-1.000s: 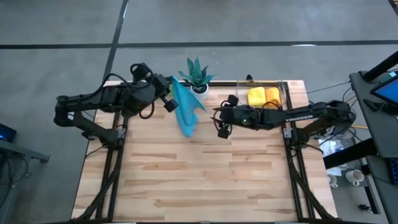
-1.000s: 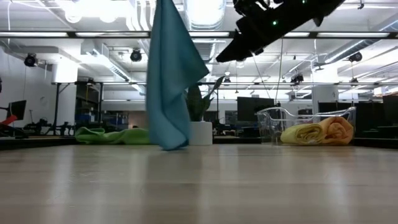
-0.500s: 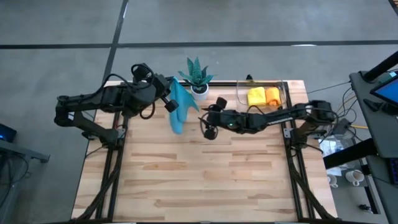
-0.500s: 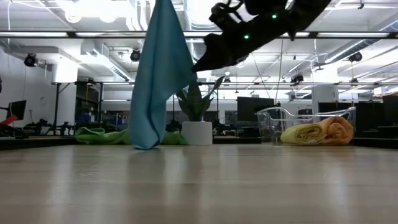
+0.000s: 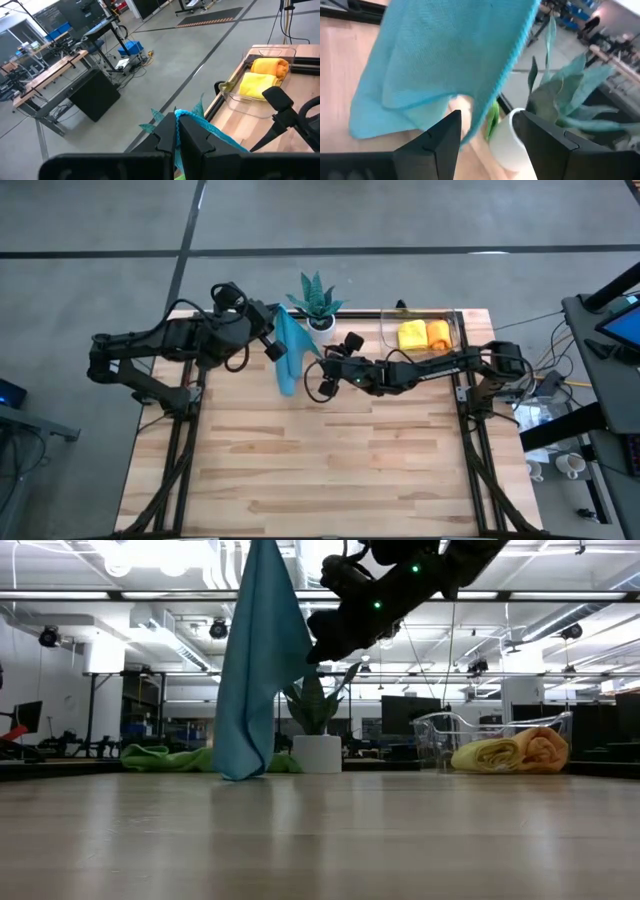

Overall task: Roll microfiber towels into tight, uniform cylinder then place into a basket
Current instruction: Fold the blue microfiber cloth

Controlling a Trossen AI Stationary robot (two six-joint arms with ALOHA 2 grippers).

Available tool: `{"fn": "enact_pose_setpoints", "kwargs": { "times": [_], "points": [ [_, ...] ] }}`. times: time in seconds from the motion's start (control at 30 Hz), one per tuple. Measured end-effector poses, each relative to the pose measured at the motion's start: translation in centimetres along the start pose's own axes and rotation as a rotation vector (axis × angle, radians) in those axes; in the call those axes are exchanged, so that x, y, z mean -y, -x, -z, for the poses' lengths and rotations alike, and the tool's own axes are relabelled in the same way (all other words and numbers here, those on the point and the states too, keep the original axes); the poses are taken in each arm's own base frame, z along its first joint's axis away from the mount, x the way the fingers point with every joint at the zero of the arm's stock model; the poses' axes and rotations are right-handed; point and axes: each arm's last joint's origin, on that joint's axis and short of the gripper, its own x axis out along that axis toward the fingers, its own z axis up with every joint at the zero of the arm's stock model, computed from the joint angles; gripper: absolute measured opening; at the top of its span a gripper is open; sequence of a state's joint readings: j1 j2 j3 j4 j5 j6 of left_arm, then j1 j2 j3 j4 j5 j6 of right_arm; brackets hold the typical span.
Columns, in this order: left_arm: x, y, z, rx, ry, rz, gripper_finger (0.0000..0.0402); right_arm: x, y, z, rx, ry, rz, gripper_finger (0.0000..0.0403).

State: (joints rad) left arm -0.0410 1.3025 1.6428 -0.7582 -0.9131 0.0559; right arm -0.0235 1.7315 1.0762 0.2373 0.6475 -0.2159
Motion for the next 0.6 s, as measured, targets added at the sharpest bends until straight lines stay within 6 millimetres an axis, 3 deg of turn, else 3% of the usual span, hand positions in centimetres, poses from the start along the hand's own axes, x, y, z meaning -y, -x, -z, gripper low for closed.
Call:
{"fn": "enact_pose_setpoints", "kwargs": {
  "times": [0.37, 0.5, 0.6],
  "points": [
    [0.0, 0.0, -0.01, 0.001, 0.013, 0.0, 0.0, -0.09, -0.1, 0.62, -0.009, -0.078, -0.075, 0.015],
    [0.0, 0.0, -0.01, 0.001, 0.018, 0.0, 0.0, -0.06, -0.09, 0.54, -0.004, -0.092, -0.073, 0.0109],
    [0.0, 0.0, -0.01, 0.001, 0.02, 0.0, 0.0, -0.04, -0.09, 0.54, -0.005, -0.085, -0.065, 0.0057]
  ]
}}
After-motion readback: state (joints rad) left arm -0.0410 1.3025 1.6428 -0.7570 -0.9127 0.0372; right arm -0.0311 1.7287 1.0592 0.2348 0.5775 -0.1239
